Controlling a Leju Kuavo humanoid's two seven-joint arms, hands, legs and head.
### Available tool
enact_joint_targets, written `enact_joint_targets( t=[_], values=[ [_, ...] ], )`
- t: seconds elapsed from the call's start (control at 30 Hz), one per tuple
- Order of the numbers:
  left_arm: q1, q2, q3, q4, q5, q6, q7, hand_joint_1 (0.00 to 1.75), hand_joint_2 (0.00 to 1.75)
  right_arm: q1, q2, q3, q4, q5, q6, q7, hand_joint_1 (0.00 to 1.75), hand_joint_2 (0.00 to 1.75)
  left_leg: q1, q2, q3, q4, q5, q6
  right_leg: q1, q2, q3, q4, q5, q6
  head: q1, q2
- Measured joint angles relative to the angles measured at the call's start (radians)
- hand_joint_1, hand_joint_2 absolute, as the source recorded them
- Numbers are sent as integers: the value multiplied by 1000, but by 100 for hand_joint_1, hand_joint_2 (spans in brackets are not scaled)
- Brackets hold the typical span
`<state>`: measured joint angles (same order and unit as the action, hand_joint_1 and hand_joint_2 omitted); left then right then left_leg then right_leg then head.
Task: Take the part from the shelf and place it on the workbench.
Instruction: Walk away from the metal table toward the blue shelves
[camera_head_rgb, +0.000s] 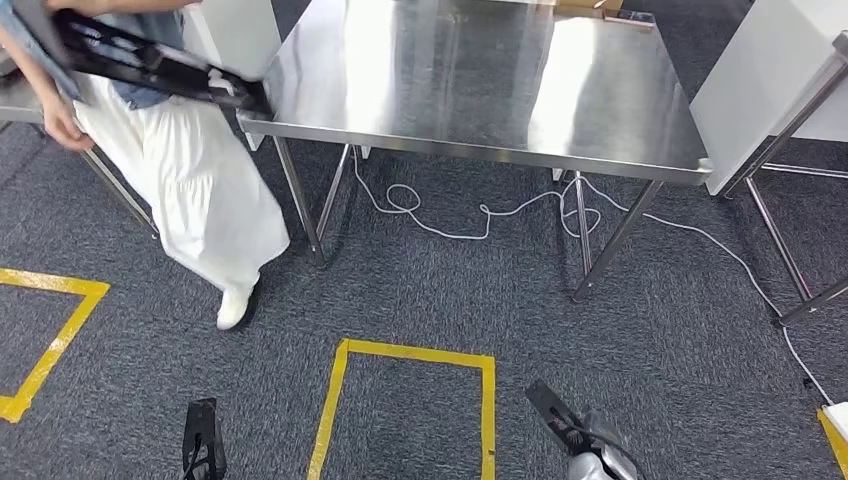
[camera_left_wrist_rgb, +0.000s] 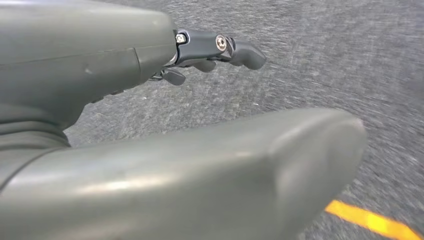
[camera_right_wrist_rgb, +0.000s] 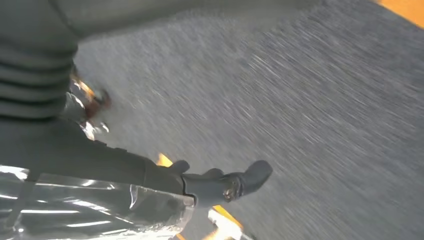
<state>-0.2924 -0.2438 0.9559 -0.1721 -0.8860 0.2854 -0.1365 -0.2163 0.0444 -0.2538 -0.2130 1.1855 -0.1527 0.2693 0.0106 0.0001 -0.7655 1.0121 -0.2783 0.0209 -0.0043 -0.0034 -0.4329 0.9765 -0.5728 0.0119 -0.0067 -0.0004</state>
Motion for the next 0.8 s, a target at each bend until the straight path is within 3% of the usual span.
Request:
enact_joint_targets(
  t=[0.03, 0.07, 0.1, 0.13, 0.17, 0.23, 0.27, 0.3, 0.37, 0.4, 0.43, 0.5, 0.53, 0.6, 0.63, 0.67, 0.7, 0.73, 0.77, 0.8],
  values=[
    [19, 0, -4, 0, -11, -15, -50, 0, 0, 25, 2, -10, 2, -20, -10, 2, 0, 175, 2, -1, -6, 21, -43, -6, -6, -3, -11, -1, 15, -10, -3, 0],
    [45, 0, -10, 0, -21, -28, -111, 0, 0, 53, 3, -24, 3, -41, -21, -3, 0, 175, 4, -2, -13, 64, -107, -10, -12, -6, -22, -1, 29, -18, -5, 0],
    [73, 0, -16, 1, -28, -34, -163, 0, 0, 81, 3, -37, 5, -57, -28, -14, 0, 175, 6, -2, -20, 126, -176, -15, -11, -8, -35, 0, 42, -24, -6, 0],
    [99, 0, -20, 2, -31, -36, -198, 0, 0, 106, 3, -50, 7, -68, -29, -25, 0, 175, 7, -3, -25, 197, -225, -19, -11, -10, -48, 2, 54, -26, -7, 0],
    [119, 0, -23, 2, -33, -36, -216, 0, 0, 124, 3, -63, 8, -75, -29, -33, 0, 175, 10, -3, -26, 262, -244, -23, -11, -10, -65, 6, 67, -24, -7, 0],
    [139, -1, -27, 3, -35, -38, -219, 0, 0, 141, 4, -82, 11, -83, -29, -37, 0, 175, 18, -2, 3, 323, -209, -32, -13, -11, -107, 20, 90, -15, -7, 0],
    [141, -1, -30, 3, -36, -40, -215, 0, 0, 144, 5, -91, 12, -84, -29, -37, 0, 175, 23, -2, 41, 306, -183, -36, -15, -11, -131, 30, 100, -9, -8, 0],
    [140, -2, -33, 3, -36, -42, -211, 0, 0, 144, 7, -98, 12, -86, -28, -36, 0, 175, 28, -3, 96, 256, -182, -40, -16, -11, -150, 40, 107, -2, -8, 0],
    [137, -3, -39, 3, -39, -44, -203, 0, 0, 144, 9, -111, 13, -94, -25, -34, 0, 175, 27, -7, 206, 119, -231, -39, -15, -12, -177, 58, 120, 15, -8, 0],
    [135, -4, -43, 2, -42, -45, -199, 0, 0, 144, 10, -117, 14, -98, -24, -34, 0, 175, 22, -9, 236, 69, -258, -33, -13, -12, -184, 61, 129, 23, -7, 0],
    [135, -5, -46, 2, -44, -45, -195, 0, 0, 144, 11, -123, 14, -100, -23, -33, 0, 175, 16, -10, 245, 41, -266, -23, -10, -13, -191, 62, 140, 32, -6, 0],
    [139, -7, -52, 2, -48, -46, -185, 0, 0, 147, 11, -132, 16, -101, -19, -31, 0, 175, 10, -5, 224, 31, -250, 2, -11, -12, -206, 66, 144, 45, -5, 0],
    [140, -8, -53, 2, -48, -46, -182, 0, 0, 150, 12, -136, 17, -102, -15, -31, 0, 175, 8, -2, 211, 28, -238, 15, -13, -10, -216, 83, 122, 43, -2, 0],
    [141, -9, -53, 2, -51, -46, -177, 0, 0, 154, 13, -141, 19, -103, -10, -30, 0, 175, 4, 2, 179, 27, -210, 32, -17, -8, -245, 169, 29, 30, 4, 0],
    [140, -9, -54, 2, -52, -46, -176, 0, 0, 155, 13, -143, 19, -103, -9, -31, 0, 175, 3, 4, 161, 27, -196, 36, -17, -7, -256, 229, -15, 26, 8, 0],
    [140, -9, -54, 2, -52, -46, -175, 0, 0, 154, 13, -145, 20, -103, -8, -31, 0, 175, 1, 5, 144, 28, -181, 37, -17, -5, -261, 285, -41, 29, 9, 0],
    [140, -9, -54, 2, -52, -46, -174, 0, 0, 154, 13, -146, 20, -104, -8, -31, 0, 175, -1, 7, 127, 28, -165, 37, -16, -3, -253, 323, -42, 37, 9, 0],
    [140, -9, -54, 2, -52, -46, -172, 0, 0, 153, 13, -147, 20, -104, -8, -31, 0, 175, -2, 8, 109, 29, -149, 35, -15, -1, -231, 335, -22, 48, 10, 0],
    [140, -9, -54, 2, -52, -46, -172, 0, 0, 153, 13, -148, 20, -105, -8, -32, 0, 175, -3, 9, 91, 29, -133, 33, -14, 0, -194, 316, 5, 57, 10, 0],
    [140, -10, -55, 2, -52, -46, -172, 0, 0, 152, 13, -149, 20, -105, -8, -32, 0, 175, -3, 9, 74, 30, -117, 30, -13, 0, -139, 264, 22, 61, 10, 0]
  ],
)
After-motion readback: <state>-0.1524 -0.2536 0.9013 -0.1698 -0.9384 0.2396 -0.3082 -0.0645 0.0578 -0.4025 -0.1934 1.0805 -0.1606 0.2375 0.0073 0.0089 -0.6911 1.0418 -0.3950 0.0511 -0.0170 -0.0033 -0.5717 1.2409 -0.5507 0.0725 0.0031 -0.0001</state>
